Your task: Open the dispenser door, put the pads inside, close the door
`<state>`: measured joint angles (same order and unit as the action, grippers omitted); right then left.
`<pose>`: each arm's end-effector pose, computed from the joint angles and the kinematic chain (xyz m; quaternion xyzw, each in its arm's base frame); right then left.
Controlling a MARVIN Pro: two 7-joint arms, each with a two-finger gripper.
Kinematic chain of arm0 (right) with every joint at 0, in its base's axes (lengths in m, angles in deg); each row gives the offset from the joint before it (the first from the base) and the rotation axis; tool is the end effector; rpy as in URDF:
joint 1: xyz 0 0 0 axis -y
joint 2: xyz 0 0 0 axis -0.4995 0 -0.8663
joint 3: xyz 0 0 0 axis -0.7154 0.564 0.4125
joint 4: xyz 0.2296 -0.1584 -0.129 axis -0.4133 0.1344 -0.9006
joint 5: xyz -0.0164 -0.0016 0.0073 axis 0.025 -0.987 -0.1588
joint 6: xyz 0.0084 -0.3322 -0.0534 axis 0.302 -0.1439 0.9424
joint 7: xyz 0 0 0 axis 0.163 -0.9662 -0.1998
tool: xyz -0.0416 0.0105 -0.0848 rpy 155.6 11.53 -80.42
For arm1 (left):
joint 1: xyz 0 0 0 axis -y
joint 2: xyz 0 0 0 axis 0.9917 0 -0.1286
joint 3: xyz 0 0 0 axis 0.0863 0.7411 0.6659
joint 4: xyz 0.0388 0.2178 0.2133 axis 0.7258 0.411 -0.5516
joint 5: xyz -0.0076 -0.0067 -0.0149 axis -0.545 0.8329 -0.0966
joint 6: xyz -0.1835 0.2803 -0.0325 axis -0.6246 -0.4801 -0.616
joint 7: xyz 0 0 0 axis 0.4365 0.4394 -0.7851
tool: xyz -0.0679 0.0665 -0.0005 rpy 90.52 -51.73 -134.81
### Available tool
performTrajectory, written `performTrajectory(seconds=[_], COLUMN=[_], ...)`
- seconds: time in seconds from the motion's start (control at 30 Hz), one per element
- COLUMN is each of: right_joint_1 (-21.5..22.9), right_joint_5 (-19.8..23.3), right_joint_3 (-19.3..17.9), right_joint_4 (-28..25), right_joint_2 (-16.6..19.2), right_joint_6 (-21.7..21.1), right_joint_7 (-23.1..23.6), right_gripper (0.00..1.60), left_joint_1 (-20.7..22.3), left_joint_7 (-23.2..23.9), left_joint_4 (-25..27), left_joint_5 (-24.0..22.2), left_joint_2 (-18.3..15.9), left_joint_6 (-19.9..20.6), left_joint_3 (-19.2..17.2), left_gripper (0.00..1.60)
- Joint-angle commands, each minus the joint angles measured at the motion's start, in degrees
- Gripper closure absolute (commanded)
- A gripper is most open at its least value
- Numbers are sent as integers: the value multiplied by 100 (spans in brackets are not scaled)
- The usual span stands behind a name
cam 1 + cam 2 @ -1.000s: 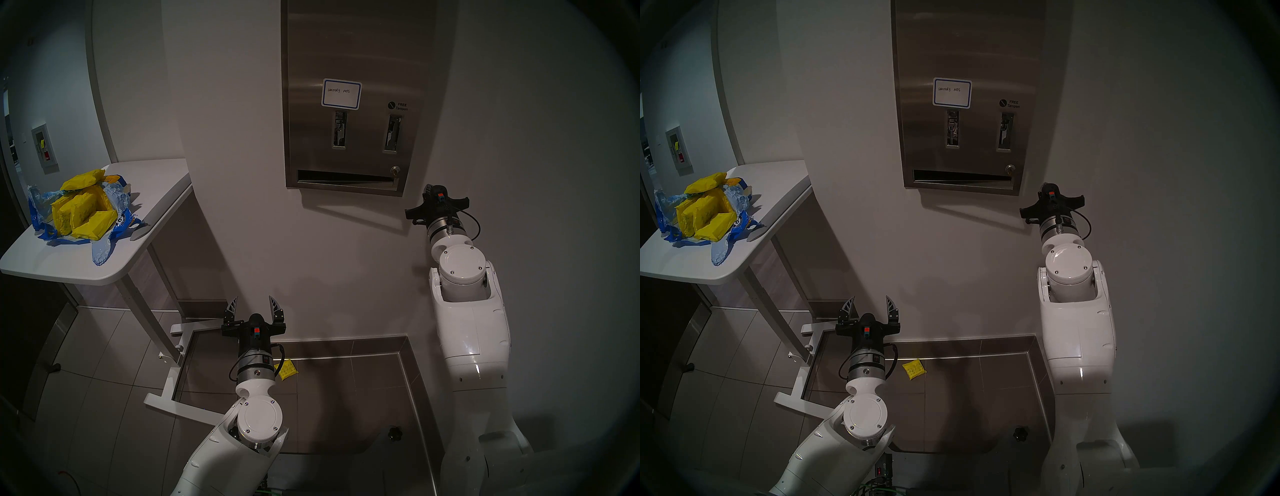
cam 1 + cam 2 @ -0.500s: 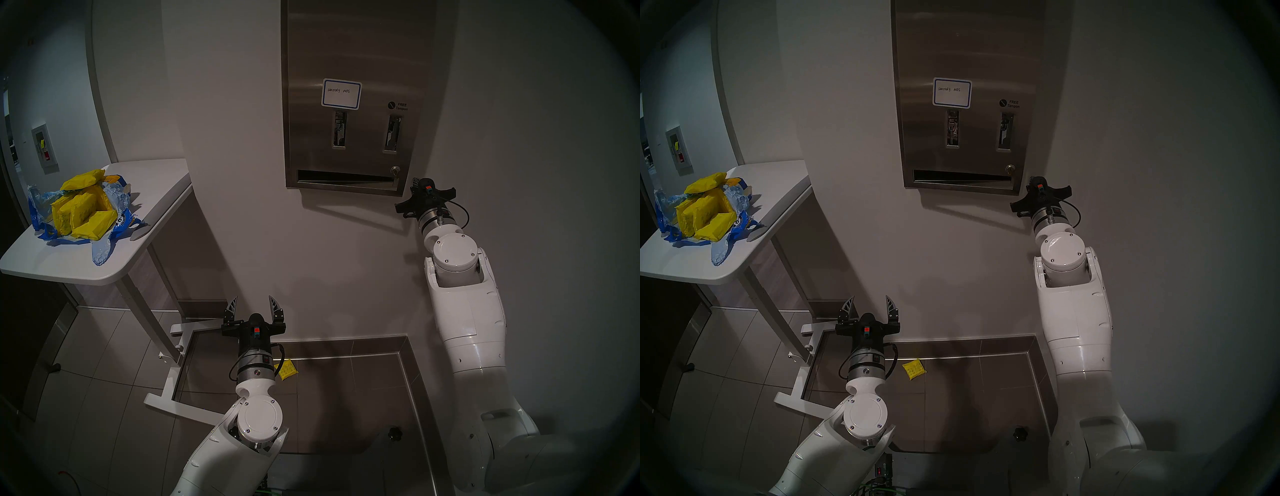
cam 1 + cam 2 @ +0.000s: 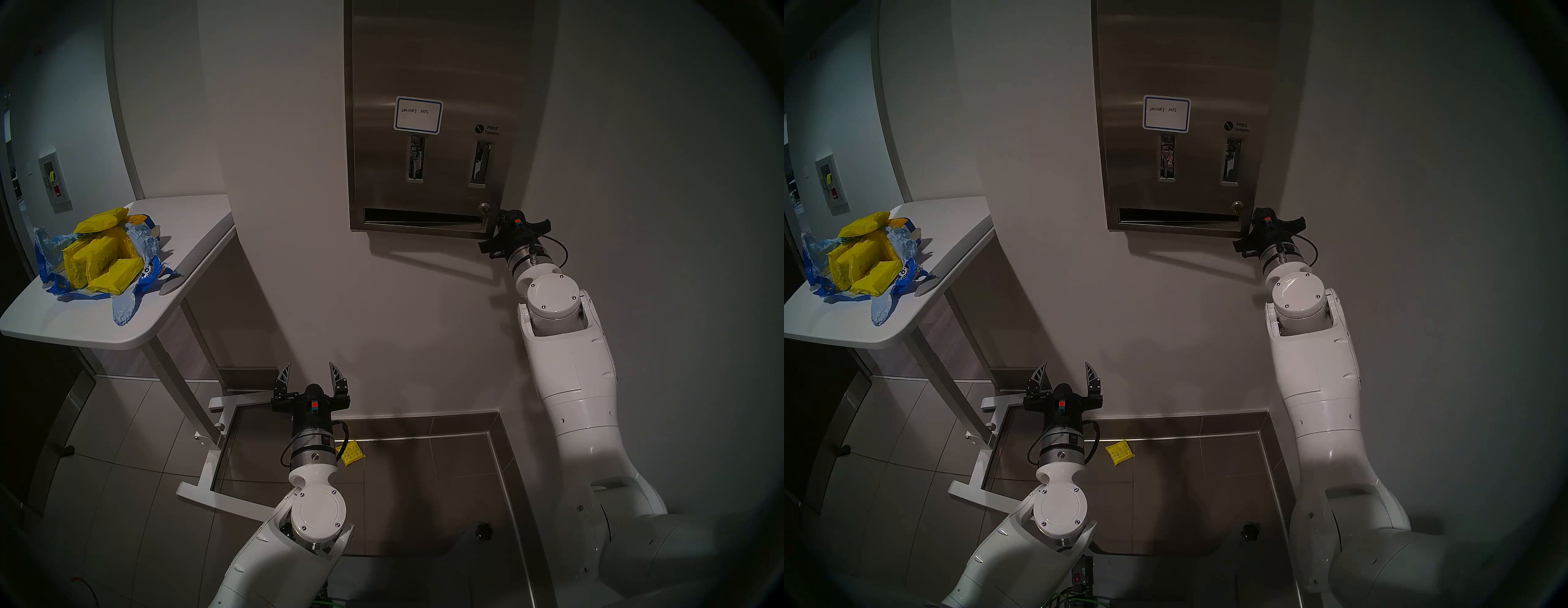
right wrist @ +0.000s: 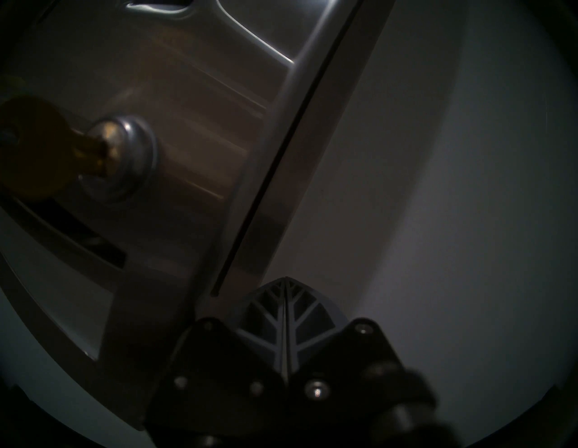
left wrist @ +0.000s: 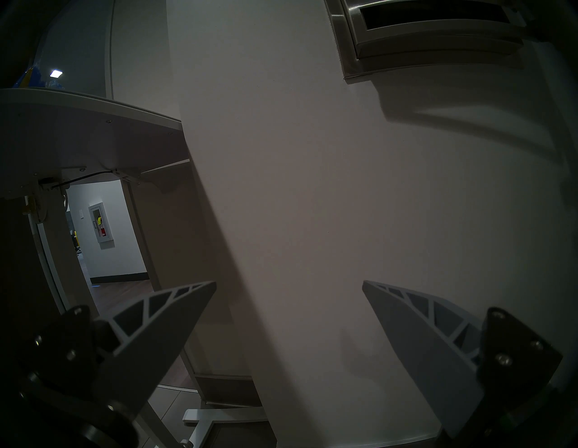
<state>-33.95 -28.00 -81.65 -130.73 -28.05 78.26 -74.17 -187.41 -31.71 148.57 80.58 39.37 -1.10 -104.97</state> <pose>0.5707 -0.0429 -0.1689 0.6175 0.1687 0.7507 0.1636 0.3201 -0.0678 -0.4158 -0.6941 -0.0025 -0.7056 0.1428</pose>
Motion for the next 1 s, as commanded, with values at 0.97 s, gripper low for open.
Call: performTrajectory(seconds=[0.97], right_joint_1=[-334], right_joint_5=[418], right_joint_3=[-346], right_joint_4=[-1048], right_joint_2=[1341], right_joint_6=[904], right_joint_7=[2073], right_gripper=[160], left_joint_1=[116], left_joint_7=[1], left_joint_4=[165], left_joint_5=[1], left_joint_2=[-1], left_joint_6=[-36], left_joint_3=[-3], left_gripper=[0])
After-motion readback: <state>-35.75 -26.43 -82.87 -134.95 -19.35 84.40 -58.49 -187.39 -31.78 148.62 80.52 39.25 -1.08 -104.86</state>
